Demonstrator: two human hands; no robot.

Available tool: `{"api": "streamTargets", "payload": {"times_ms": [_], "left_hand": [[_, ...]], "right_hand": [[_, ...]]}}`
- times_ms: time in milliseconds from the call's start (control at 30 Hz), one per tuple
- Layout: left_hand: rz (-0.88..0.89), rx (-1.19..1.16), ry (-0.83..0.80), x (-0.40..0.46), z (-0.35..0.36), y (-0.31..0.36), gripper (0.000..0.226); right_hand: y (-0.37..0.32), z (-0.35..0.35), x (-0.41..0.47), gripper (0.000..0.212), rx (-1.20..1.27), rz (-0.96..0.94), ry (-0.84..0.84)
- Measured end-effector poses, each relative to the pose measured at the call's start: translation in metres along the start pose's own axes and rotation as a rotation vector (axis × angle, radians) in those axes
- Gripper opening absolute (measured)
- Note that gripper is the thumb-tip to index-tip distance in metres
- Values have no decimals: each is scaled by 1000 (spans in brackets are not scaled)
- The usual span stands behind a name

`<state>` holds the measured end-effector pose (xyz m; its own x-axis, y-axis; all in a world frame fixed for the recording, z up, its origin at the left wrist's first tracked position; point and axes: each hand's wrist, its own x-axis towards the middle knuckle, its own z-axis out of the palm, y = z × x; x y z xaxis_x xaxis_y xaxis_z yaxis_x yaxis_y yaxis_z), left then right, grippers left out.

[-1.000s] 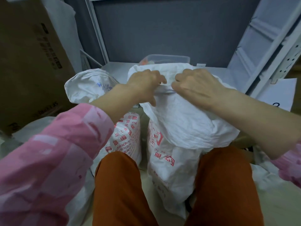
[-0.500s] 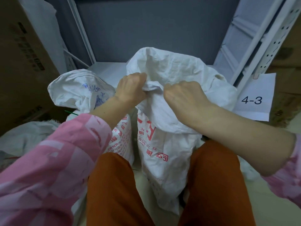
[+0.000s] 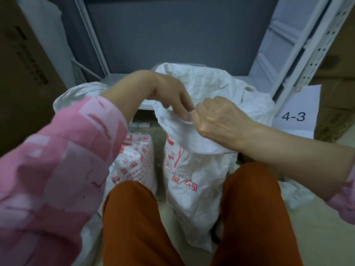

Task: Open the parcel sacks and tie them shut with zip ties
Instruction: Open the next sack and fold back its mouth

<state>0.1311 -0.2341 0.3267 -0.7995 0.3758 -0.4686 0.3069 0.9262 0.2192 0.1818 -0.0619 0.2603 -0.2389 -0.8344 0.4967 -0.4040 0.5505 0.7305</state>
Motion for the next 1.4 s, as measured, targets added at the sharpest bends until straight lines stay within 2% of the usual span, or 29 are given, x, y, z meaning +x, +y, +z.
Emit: {"api": "streamTargets", "payload": {"times_ms": [67,133,200,267,300,333,433,567,667,767,833,900,933,1000,1100,1167,1233,1300,1333,1367,1400], "left_hand": [[-27,11,-23,12,6,5,32],[-67,69,56,18,14,11,29],[-69,121,224,23,22,13,30],[-54,181,448,27,32,9,29],[-50,220,555,28,38,6,27],[-39,253,643,30,43,3,25],[12,289,821,32,56,0,20],[82,306,894,34,66,0,17],[127,167,807,36,67,-6,22],[79,12,608,34,55,-11,47],[2,71,483,30,47,-13,46],[-41,140,415,29,45,-16,38],[-39,148,422,28,45,-18,35],[-21,139,521,26,47,-21,27],[40,127,843,23,59,-29,12],[109,196,1055,21,76,-33,15],[86,242,1124,23,88,-38,23],[-52,138,963,25,89,-38,27],[-116,76,810,22,84,-36,28],[-139,19,691,17,75,-33,30],[-123,-43,639,11,65,-29,30]], "right_hand": [[0,3,-2,43,-24,-27,7],[2,3,-1,38,-4,-31,-68],[4,-7,2,35,110,16,-279],[16,-11,10,35,460,165,-570],[27,-12,14,24,653,285,-738],[36,-11,19,11,752,387,-807],[47,-3,35,36,669,525,-736],[30,5,39,37,690,525,-861],[22,3,34,14,620,442,-813],[10,1,27,23,443,283,-759],[3,5,20,9,367,198,-729],[2,10,16,33,308,163,-681],[4,14,13,39,278,142,-678],[8,22,6,36,258,140,-659],[14,34,2,19,288,227,-630],[13,33,8,17,287,216,-565],[8,35,17,21,256,156,-413],[1,43,19,26,217,133,-372],[-2,45,18,27,201,128,-367],[-4,46,18,27,205,111,-349],[-5,48,16,25,191,89,-305]]}}
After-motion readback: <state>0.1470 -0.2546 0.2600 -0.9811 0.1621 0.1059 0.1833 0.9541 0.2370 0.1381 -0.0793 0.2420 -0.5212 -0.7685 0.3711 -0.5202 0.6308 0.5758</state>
